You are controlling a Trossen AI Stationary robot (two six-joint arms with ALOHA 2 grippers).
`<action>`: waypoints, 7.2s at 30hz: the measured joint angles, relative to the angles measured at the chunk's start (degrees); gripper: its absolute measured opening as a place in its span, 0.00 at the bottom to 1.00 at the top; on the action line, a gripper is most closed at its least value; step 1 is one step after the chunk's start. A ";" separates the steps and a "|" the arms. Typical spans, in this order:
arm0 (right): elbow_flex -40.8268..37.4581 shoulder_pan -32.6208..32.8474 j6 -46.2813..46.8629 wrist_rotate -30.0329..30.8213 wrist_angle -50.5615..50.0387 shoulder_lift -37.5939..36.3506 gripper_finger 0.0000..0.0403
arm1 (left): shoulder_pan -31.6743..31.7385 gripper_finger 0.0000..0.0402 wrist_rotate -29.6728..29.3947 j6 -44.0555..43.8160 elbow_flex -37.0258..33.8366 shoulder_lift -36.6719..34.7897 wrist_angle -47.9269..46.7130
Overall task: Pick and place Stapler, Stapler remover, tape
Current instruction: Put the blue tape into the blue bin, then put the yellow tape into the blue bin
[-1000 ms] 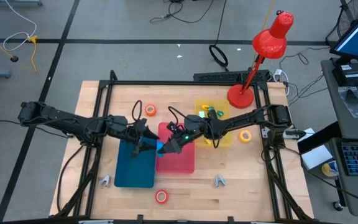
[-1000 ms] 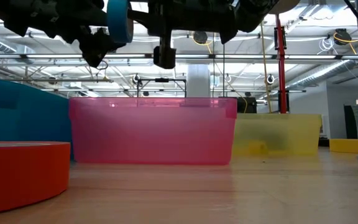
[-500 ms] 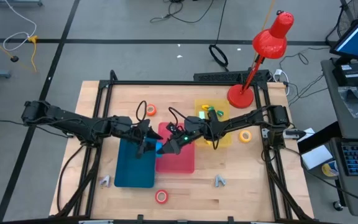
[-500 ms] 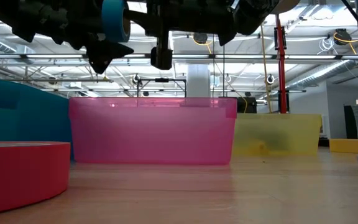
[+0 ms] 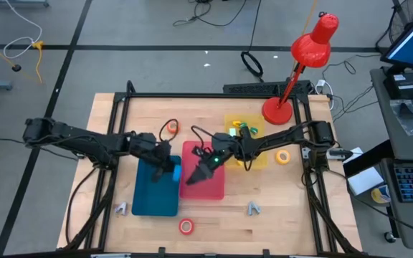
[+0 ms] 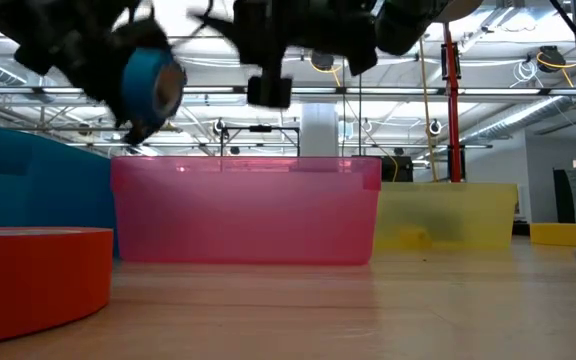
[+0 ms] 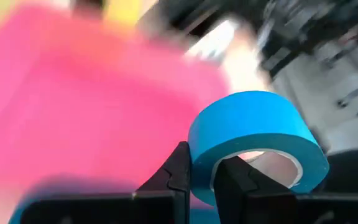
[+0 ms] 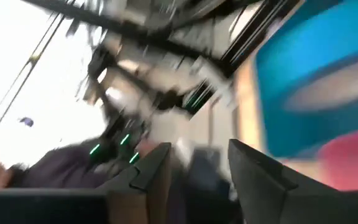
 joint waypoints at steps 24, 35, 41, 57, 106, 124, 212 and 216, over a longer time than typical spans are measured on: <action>0.04 -3.16 -6.54 -1.42 -0.49 -0.21 0.40 | -0.07 0.09 -11.93 -11.81 16.46 5.49 -64.36; 0.04 -4.89 -11.13 -1.38 0.20 -0.19 0.40 | -0.07 0.09 -9.99 -12.94 16.65 13.57 -64.89; 0.04 -5.76 -11.93 -1.35 1.46 -0.19 0.40 | -0.07 0.14 -10.51 -13.89 16.65 13.59 -64.89; 0.04 -5.39 -12.51 -4.76 1.66 -0.19 0.40 | 0.53 0.39 -11.59 -14.66 19.17 12.11 -67.57; -32.06 5.53 9.18 39.35 -96.01 -58.14 0.30 | -2.32 0.40 -25.09 3.22 18.91 -14.35 -42.24; -32.06 -3.00 -9.49 38.10 -92.88 -47.31 0.22 | 1.17 0.40 -19.46 0.26 9.13 -24.55 -36.07; -35.19 -7.19 -11.42 33.10 -92.13 -49.11 0.08 | 1.16 0.40 -18.48 -2.08 9.20 -25.97 -38.65; -31.99 -5.50 -7.31 33.00 -88.08 -53.74 0.08 | 1.15 0.40 -17.62 -2.15 9.20 -25.96 -35.61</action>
